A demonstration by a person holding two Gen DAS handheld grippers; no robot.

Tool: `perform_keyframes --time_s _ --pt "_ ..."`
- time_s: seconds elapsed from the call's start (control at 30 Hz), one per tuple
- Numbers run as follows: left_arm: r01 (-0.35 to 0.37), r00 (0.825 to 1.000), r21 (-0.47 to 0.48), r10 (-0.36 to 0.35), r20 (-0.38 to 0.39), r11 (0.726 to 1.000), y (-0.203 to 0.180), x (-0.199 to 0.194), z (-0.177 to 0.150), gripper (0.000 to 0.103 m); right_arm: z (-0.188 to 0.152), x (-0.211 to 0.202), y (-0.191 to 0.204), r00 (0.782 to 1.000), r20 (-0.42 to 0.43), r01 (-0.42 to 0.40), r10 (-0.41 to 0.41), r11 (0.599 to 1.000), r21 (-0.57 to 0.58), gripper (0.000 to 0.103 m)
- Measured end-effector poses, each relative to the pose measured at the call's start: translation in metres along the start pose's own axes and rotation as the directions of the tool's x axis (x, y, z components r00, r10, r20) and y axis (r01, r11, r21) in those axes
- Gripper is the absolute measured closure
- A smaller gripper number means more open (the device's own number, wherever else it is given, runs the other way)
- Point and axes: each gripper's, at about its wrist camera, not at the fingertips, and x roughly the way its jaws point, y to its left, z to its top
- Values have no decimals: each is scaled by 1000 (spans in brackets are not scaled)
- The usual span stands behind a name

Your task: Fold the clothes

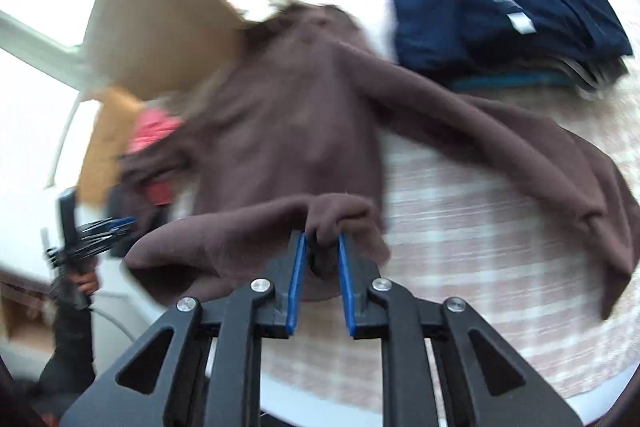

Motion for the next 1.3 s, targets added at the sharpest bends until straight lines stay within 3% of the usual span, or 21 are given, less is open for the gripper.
perform_keyframes --time_s 0.07,0.13,0.2,0.27,0.37,0.5,0.6,0.73,0.9,1.0,1.2,1.3 --pt "-51 997 -52 48 -62 997 17 24 4 79 -2 10 -7 998 -36 52 -52 999 -1 86" --pt "9 998 -70 -14 -66 998 24 23 -12 79 -18 6 -2 996 -44 79 -82 995 -63 84" --pt "13 998 -27 -15 -63 1000 19 14 -38 79 -35 1 1 994 -45 95 -102 988 -120 79" --pt "27 998 4 -27 -64 1000 7 6 -66 74 -52 0 1 991 -37 120 -128 978 -171 75" --pt "104 990 62 -97 -99 993 -26 6 -106 72 -63 8 -5 983 -52 161 -175 965 -206 73" --pt "63 993 165 -45 -109 984 -76 16 -132 72 -72 20 -15 984 -79 142 -161 969 -203 73" --pt "60 994 230 -36 -108 971 -107 23 -135 72 -67 28 -19 984 -107 121 -142 975 -185 73" --pt "40 995 357 -4 -100 933 -140 23 -139 71 -66 30 -18 983 -123 108 -135 973 -205 73" --pt "43 994 397 1 -111 917 -147 24 -135 71 -60 31 -13 982 -130 102 -134 967 -232 73" --pt "20 990 394 38 -137 919 -143 35 -132 73 -58 33 -9 982 -128 104 -141 961 -256 73" --pt "26 990 399 33 -139 917 -139 33 -136 74 -55 37 -9 980 -135 102 -143 958 -269 73" --pt "43 990 387 13 -142 921 -134 30 -139 88 -53 36 -11 981 -135 101 -140 959 -264 73"
